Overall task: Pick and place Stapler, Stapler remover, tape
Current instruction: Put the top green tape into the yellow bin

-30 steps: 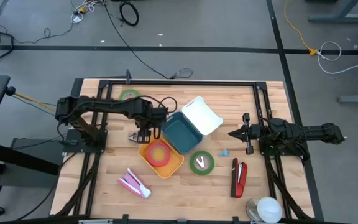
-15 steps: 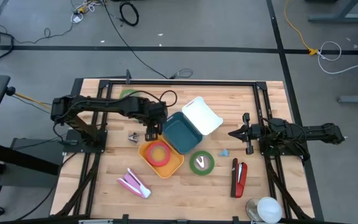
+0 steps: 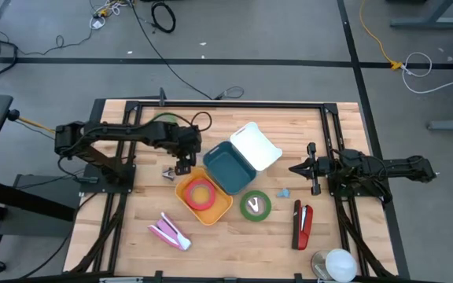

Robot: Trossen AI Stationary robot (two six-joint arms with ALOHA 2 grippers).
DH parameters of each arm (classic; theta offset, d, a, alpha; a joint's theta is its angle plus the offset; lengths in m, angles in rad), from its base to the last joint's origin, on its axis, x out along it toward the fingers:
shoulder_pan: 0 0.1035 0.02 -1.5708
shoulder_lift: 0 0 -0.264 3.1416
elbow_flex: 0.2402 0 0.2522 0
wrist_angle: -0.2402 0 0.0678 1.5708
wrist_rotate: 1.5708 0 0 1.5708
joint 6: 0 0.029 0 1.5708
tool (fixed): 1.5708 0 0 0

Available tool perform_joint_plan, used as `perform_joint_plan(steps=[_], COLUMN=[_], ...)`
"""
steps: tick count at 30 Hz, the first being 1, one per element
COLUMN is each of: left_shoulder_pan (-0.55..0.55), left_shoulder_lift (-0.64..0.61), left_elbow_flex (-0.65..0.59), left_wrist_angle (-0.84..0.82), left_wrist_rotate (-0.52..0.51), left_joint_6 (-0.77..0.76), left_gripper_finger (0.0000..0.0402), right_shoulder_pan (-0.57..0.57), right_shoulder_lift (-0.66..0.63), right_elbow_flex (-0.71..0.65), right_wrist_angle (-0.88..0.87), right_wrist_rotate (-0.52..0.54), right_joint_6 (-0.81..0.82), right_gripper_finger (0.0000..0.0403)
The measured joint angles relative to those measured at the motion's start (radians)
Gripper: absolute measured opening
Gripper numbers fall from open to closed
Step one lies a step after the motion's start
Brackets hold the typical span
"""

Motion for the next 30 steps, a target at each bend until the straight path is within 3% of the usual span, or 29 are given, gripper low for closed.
perform_joint_plan(steps=[30], left_shoulder_pan=[0.197], left_shoulder_lift=[-0.002], left_elbow_flex=[-0.03], left_wrist_angle=[0.017], left_wrist_rotate=[0.001], left_joint_6=[0.007], left_gripper_finger=[0.0273], right_shoulder_pan=[0.0], right_shoulder_lift=[0.0], right_elbow_flex=[0.0], right_wrist_angle=[0.0], right_wrist_rotate=[0.0], right_joint_6=[0.0], right_gripper_finger=[0.0013])
